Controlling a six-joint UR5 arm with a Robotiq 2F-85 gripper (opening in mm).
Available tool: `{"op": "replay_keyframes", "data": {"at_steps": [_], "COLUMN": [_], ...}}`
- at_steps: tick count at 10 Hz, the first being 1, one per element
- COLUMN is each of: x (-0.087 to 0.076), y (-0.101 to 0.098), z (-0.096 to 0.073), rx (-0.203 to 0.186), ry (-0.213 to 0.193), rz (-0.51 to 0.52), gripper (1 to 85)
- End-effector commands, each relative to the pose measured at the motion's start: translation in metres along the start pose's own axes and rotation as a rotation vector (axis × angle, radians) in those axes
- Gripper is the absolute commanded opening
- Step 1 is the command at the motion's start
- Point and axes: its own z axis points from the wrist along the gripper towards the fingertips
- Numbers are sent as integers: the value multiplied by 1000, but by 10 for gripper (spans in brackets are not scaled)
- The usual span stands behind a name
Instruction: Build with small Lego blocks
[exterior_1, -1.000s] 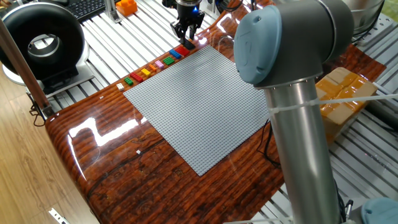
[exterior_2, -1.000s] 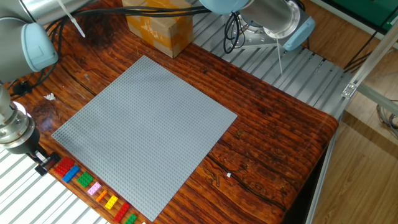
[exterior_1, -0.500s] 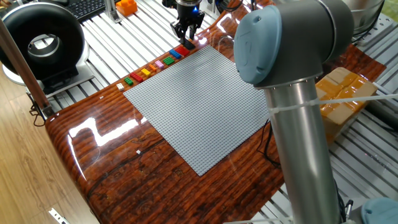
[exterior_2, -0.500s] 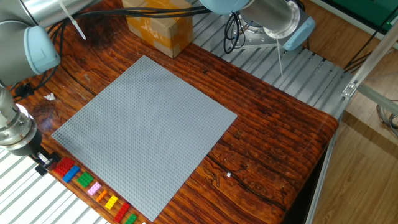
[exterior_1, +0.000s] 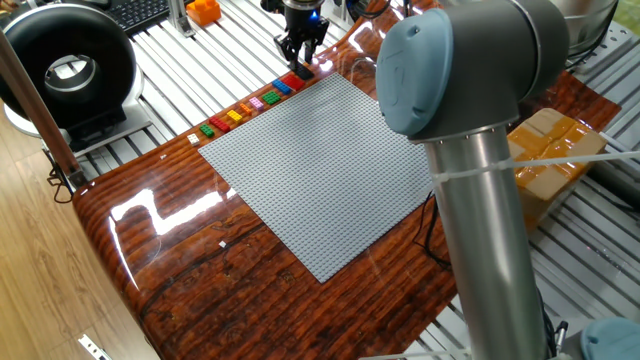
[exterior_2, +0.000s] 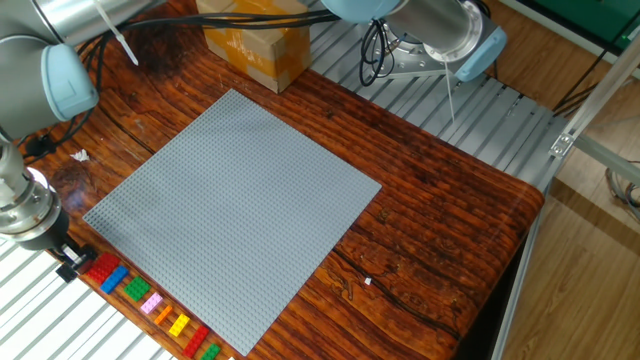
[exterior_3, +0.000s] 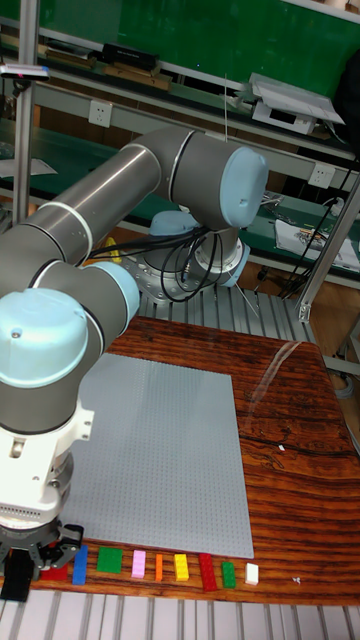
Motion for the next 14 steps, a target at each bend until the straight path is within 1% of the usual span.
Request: {"op": "replay_keyframes", "data": {"at_steps": [1, 3, 5, 6, 7, 9, 10, 11, 12, 14], "x": [-1, -3, -2, -7, -7, -11, -10, -9, -5, 7], "y": [1, 1, -1, -2, -3, -6, -6, -7, -6, 0], "z": [0, -1, -6, -7, -7, -12, -20, -28, -33, -37], "rx": [-9, -10, -1, 6, 10, 22, 23, 26, 26, 18], "ry": [-5, -13, -10, -26, -28, -40, -42, -42, -39, -38], "rz": [6, 35, 55, 77, 85, 108, 129, 135, 134, 141], "gripper": [390, 280, 227, 143, 110, 67, 23, 10, 10, 10]}}
